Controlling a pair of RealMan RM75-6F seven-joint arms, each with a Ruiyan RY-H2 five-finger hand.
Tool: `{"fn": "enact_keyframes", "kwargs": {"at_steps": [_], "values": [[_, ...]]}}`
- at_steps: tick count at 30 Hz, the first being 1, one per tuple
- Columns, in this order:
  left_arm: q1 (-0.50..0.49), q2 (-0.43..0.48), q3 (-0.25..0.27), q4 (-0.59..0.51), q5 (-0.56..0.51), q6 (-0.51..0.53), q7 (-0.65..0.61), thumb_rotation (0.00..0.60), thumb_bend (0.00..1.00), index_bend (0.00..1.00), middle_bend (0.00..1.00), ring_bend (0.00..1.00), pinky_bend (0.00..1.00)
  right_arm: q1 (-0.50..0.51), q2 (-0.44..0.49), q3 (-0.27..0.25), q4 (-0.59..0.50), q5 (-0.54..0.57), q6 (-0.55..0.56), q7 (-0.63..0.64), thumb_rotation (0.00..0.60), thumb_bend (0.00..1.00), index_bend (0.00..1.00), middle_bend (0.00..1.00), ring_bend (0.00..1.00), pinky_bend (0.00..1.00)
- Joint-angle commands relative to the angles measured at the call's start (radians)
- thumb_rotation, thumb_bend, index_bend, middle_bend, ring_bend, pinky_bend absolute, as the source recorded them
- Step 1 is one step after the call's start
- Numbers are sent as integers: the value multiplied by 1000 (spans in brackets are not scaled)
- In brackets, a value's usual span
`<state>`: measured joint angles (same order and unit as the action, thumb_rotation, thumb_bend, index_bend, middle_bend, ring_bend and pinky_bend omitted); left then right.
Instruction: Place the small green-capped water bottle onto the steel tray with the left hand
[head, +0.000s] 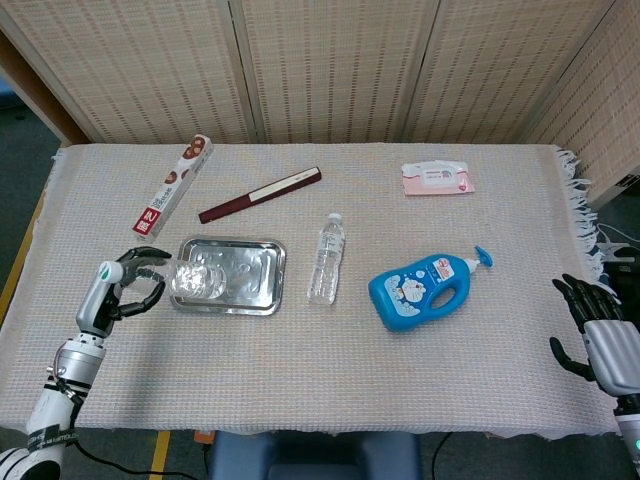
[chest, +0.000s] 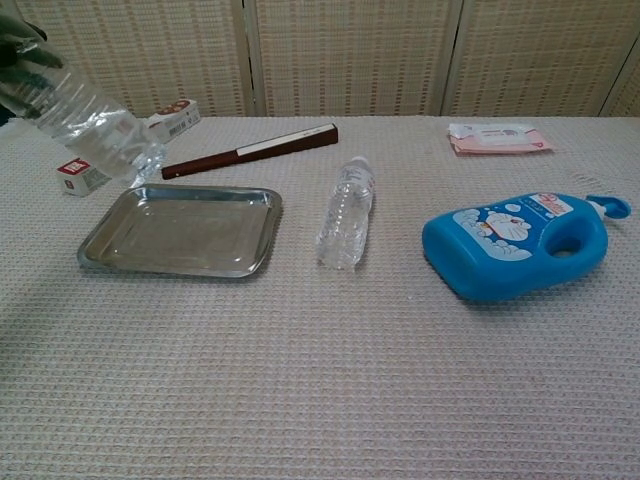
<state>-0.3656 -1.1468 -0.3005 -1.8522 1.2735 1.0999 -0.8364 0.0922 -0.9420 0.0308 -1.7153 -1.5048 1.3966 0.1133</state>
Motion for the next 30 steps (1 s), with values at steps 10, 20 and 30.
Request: {"fn": "enact_keyframes", "kwargs": {"at_steps": [10, 20, 30], "values": [[-190, 86, -41, 66, -200, -191, 635, 600, 397, 555, 629, 515, 460, 0, -1, 0, 1, 0, 0, 1, 600, 184, 0, 0, 0, 67], [-224, 149, -26, 3, -258, -220, 706, 600, 398, 558, 634, 515, 463, -1, 0, -2, 0, -6, 3, 5, 600, 184, 0, 0, 0, 67], [-219, 65, 45, 31, -251, -214, 721, 600, 399, 566, 643, 525, 465, 3, -1, -2, -1, 7, -10, -11, 600, 184, 0, 0, 0, 67]]}}
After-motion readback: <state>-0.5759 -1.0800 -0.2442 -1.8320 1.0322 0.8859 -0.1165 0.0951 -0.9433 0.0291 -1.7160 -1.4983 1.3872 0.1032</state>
